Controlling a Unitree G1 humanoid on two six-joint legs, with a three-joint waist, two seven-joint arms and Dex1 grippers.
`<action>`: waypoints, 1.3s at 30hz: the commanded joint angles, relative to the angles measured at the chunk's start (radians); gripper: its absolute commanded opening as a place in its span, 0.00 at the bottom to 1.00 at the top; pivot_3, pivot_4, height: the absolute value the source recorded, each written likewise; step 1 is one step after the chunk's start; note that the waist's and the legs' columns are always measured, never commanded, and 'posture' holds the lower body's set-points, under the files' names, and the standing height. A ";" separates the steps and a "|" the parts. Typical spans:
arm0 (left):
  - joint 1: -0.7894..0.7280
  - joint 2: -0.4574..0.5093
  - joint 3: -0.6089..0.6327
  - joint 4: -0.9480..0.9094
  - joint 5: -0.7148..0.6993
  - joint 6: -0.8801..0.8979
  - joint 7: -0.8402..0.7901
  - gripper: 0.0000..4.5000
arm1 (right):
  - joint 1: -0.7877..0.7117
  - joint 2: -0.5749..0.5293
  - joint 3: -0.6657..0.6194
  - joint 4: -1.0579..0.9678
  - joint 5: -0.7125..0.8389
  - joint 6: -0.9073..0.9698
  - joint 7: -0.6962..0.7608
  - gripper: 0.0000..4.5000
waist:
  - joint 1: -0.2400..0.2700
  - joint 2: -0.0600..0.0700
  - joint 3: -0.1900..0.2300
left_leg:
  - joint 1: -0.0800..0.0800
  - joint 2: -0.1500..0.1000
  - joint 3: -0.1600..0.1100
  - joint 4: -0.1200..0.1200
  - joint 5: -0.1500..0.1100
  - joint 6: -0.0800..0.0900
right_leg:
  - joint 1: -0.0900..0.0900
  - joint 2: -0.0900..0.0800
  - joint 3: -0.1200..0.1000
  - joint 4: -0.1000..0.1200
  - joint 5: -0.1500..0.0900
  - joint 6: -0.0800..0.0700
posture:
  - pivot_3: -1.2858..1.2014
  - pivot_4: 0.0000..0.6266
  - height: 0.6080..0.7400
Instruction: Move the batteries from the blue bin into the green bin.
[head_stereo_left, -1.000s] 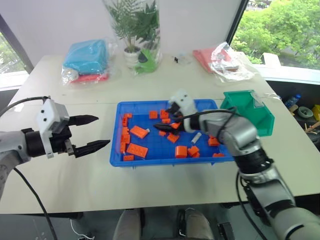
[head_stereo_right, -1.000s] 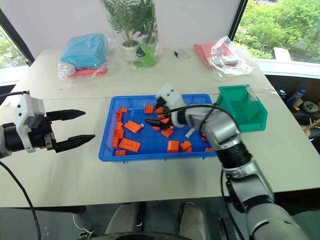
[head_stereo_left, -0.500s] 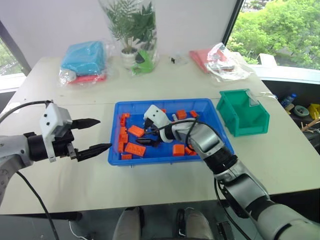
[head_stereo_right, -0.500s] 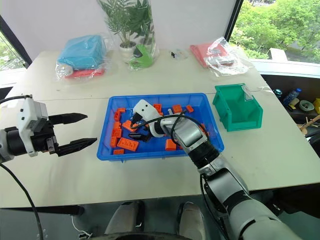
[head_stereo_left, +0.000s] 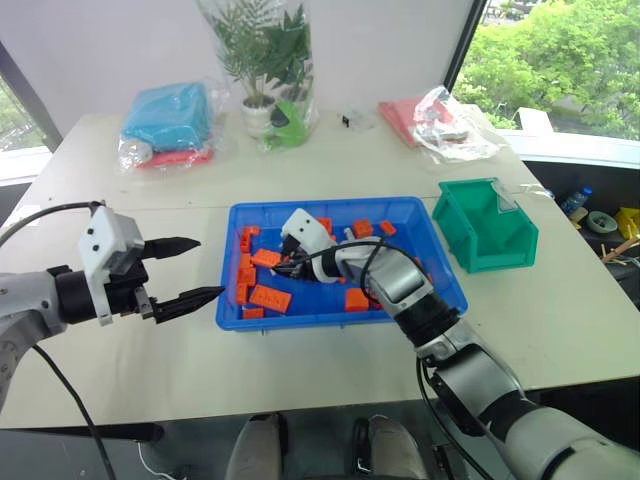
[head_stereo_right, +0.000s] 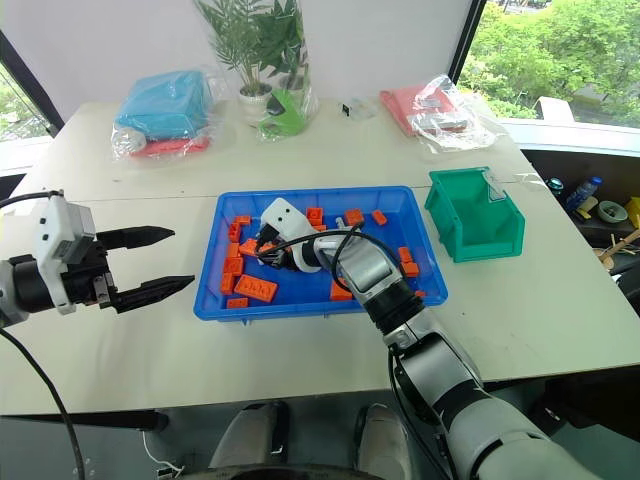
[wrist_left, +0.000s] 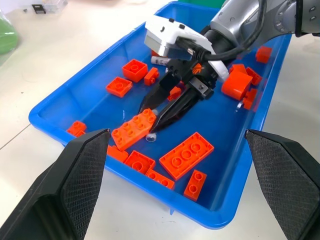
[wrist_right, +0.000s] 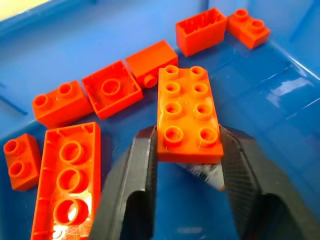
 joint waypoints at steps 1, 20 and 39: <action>-0.007 0.003 0.035 0.001 0.005 -0.020 0.002 1.00 | -0.034 0.011 -0.037 -0.015 -0.004 -0.031 0.006 0.36 | 0.000 0.000 0.000 | 0.000 0.000 0.000 0.000 0.000 0.000 | 0.000 0.000 0.000 0.000 0.000 0.000 | 0.52 0.24 0.48; -0.040 -0.009 0.011 -0.010 0.005 -0.026 0.025 1.00 | -0.290 0.042 -0.064 0.500 -0.135 -0.480 0.204 0.89 | -0.013 0.000 0.000 | 0.000 0.006 0.004 0.000 0.000 0.000 | -0.003 0.007 0.004 0.000 0.001 0.001 | 0.52 0.24 0.48; -0.006 0.023 0.034 -0.067 -0.042 0.010 0.003 1.00 | -0.223 0.045 -0.034 0.630 -0.209 -0.725 0.457 0.89 | -0.017 0.000 0.000 | 0.001 0.011 0.004 0.001 0.000 -0.006 | -0.003 0.011 0.005 0.000 0.000 -0.002 | 0.52 0.24 0.48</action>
